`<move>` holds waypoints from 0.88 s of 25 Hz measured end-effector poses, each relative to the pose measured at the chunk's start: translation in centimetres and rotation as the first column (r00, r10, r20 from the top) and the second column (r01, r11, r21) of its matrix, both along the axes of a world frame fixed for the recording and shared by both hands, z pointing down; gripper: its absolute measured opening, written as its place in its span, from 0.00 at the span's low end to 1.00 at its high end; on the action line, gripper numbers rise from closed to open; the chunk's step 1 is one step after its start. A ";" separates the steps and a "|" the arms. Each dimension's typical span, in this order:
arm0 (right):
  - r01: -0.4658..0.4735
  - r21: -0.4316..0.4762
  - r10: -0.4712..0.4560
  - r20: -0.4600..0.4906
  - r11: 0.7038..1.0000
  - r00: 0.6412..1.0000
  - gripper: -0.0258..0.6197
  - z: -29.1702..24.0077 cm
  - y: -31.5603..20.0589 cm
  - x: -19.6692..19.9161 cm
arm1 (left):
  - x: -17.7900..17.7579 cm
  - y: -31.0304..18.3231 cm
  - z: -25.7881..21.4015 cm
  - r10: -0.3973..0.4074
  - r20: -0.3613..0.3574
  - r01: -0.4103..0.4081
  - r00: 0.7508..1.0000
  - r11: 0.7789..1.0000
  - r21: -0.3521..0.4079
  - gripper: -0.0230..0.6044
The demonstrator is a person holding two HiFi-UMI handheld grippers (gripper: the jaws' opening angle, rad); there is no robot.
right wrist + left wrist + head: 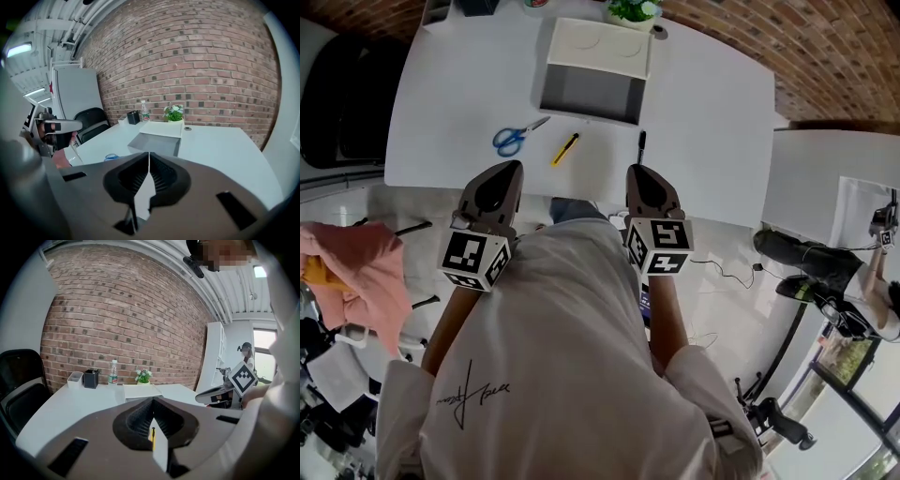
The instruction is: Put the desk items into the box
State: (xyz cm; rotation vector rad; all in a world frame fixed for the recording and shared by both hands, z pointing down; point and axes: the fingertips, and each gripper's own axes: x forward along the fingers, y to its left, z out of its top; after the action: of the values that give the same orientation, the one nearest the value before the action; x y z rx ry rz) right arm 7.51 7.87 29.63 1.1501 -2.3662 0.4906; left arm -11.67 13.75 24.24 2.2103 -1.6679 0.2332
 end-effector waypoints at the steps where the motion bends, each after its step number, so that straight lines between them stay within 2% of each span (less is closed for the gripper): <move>1: 0.002 -0.009 -0.002 0.001 1.000 1.000 0.08 0.4 -0.4 0.0 | 0.0 -0.5 0.0 -0.002 0.003 0.002 1.000 1.000 -0.001 0.05; 12: 0.006 -0.087 -0.005 0.005 0.996 1.000 0.08 5.3 -5.3 2.0 | 2.4 -6.2 0.3 -0.018 0.005 0.018 1.000 1.000 -0.006 0.05; 22: -0.012 -0.140 0.007 -0.038 0.990 0.999 0.08 9.2 -4.5 2.2 | 2.6 -6.5 0.4 -0.005 0.007 0.006 1.000 1.000 -0.005 0.05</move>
State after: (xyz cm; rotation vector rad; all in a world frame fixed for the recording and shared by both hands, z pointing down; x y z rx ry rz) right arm 9.74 3.42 38.84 1.0975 -2.2563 0.6226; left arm -9.02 7.22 24.66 2.2036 -1.6753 0.2437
